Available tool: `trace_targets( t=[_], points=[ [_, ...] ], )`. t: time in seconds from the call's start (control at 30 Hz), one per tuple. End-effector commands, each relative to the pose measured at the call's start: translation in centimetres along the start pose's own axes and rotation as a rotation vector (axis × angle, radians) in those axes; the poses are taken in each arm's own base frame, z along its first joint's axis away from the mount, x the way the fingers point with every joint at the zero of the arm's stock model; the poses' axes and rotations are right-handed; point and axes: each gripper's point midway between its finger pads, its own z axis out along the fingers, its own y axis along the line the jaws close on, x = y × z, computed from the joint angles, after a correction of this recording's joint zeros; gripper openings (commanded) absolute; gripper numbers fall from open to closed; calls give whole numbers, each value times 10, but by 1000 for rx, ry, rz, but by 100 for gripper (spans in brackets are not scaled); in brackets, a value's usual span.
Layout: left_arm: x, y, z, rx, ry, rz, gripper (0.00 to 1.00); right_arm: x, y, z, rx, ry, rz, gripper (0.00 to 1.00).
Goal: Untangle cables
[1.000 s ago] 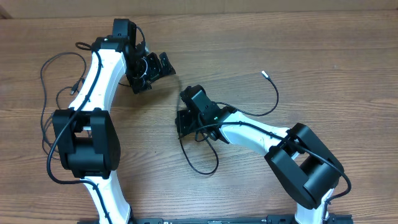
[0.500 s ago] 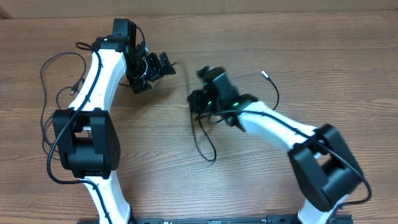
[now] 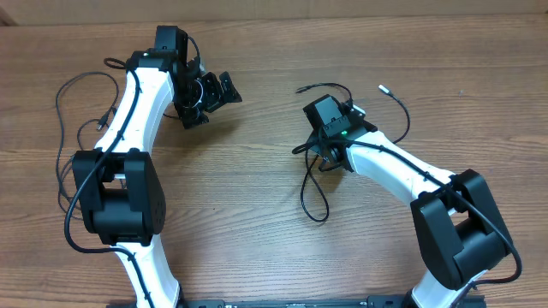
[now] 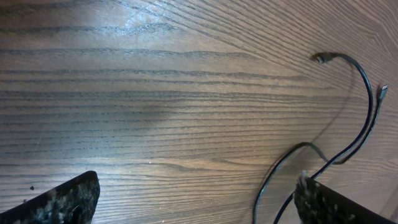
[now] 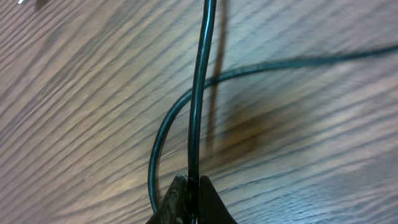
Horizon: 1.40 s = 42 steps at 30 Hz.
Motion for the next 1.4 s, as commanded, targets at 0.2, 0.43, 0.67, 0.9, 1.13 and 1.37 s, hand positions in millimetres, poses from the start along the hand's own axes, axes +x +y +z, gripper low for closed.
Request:
trace_targets(
  t=[0.2, 0.43, 0.67, 0.9, 1.13, 1.37],
  points=[
    [-5, -11, -22, 24, -50, 41, 99, -2, -12, 0, 38, -40, 73, 8],
    [-5, -11, -22, 24, -50, 41, 100, -2, -12, 0, 38, -40, 69, 19],
    [-5, -11, -22, 24, -50, 41, 100, -2, -12, 0, 37, -41, 68, 61],
    [-5, -11, -22, 24, -50, 41, 99, 4, -2, 0, -18, 20, -26, 84],
    [-5, -11, -22, 23, -51, 41, 100, -20, 3, -28, -109, 131, -124, 91],
    [-5, -11, -22, 24, -50, 41, 99, -65, -77, -28, 30, 167, 11, 100]
  ],
)
